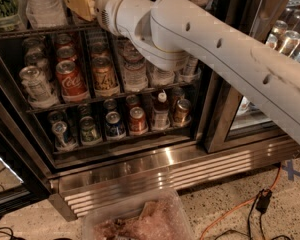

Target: Pick coke can from top shelf of fridge

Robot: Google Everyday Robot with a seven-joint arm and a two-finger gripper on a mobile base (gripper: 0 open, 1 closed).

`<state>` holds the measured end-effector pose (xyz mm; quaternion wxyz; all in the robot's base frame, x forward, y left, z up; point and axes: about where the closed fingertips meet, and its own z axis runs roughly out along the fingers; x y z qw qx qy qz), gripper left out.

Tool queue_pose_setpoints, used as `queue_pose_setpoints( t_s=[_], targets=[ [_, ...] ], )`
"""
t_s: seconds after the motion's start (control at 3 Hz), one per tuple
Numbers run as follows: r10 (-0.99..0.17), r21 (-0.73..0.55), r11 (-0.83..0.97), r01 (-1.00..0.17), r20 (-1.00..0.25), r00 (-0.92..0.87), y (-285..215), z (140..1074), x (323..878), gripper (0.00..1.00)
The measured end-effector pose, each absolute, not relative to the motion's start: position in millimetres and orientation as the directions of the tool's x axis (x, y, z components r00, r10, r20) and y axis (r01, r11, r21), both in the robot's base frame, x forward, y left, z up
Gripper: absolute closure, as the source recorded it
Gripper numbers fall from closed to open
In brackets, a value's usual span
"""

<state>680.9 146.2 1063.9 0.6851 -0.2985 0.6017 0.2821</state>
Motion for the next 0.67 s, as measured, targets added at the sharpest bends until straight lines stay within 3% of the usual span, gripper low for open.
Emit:
queue_pose_setpoints(
  t_s=[0.67],
  targets=[
    [0.021, -0.074, 0.667, -0.741, -0.993, 0.117, 148.6, 1064.9, 683.7, 0.89]
  ],
)
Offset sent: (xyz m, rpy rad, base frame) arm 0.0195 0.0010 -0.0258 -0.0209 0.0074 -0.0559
